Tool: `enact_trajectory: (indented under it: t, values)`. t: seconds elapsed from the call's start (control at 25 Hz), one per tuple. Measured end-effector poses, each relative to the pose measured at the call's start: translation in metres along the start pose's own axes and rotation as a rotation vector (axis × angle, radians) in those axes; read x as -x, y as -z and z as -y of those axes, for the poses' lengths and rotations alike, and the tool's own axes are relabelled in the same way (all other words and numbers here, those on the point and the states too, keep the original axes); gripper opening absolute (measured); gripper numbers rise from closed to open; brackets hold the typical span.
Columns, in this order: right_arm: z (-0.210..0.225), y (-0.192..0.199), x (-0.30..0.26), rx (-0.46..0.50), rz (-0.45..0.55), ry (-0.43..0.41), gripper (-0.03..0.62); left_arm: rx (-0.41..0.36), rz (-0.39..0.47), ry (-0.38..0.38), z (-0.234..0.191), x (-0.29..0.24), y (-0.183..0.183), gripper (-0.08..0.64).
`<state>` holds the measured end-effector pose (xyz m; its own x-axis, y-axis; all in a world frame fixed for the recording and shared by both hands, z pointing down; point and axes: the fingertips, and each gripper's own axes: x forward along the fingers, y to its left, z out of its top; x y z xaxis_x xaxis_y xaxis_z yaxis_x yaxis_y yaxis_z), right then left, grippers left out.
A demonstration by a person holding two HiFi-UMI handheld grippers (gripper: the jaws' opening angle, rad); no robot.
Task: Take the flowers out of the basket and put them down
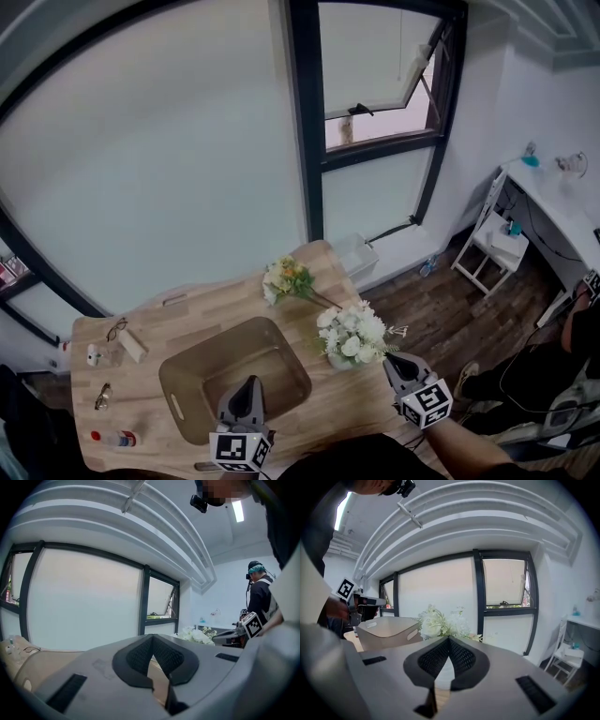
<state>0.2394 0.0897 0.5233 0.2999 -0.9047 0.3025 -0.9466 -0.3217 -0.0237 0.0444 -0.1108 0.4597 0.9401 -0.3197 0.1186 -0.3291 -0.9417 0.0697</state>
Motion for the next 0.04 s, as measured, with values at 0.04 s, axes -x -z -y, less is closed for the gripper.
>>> enact_trajectory:
  t: [0.04]
  values:
    - [0.0008,0.0002,0.0002,-0.001,0.001,0.002,0.021,-0.001,0.0,0.0,-0.0002,-0.0006,-0.0002,0.002]
